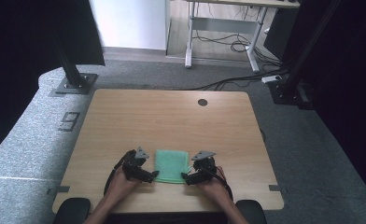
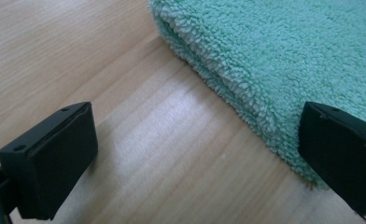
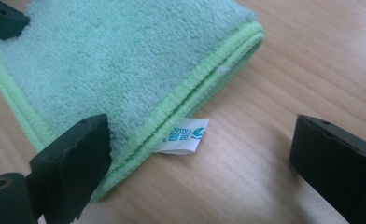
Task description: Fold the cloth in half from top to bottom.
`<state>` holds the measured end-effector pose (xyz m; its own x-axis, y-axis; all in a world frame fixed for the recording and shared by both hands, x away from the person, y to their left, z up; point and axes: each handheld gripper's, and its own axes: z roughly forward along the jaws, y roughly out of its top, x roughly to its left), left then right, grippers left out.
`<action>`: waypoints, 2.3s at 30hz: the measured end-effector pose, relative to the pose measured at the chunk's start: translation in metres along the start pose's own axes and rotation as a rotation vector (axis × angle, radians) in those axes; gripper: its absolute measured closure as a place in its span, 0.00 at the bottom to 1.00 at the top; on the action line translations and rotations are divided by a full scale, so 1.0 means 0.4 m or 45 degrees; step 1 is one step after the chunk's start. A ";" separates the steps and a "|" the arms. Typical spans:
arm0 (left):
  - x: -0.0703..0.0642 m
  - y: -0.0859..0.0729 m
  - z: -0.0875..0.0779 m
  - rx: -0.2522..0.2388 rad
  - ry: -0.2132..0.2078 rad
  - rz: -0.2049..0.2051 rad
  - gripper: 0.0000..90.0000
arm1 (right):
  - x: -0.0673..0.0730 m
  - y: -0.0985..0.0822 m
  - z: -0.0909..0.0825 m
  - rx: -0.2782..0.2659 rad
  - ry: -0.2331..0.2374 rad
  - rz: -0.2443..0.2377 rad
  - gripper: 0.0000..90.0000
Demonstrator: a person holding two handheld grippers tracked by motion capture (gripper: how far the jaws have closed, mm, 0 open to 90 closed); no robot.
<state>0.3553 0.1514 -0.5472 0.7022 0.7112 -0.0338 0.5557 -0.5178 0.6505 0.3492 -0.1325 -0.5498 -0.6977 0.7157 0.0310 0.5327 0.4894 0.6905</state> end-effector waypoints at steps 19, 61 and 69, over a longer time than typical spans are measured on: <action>0.066 0.069 0.059 -0.013 0.031 -0.033 0.00 | -0.080 0.046 0.043 -0.013 -0.068 0.075 0.05; 0.176 0.161 0.133 -0.021 0.093 -0.108 0.00 | -0.198 0.136 0.129 -0.047 -0.151 0.144 0.06; 0.192 0.173 0.144 -0.028 0.103 -0.123 0.00 | -0.213 0.150 0.142 -0.053 -0.156 0.151 0.06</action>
<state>0.4733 0.1430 -0.5483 0.6070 0.7939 -0.0366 0.6086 -0.4347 0.6638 0.4677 -0.1360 -0.5521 -0.5658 0.8241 0.0274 0.5861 0.3786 0.7164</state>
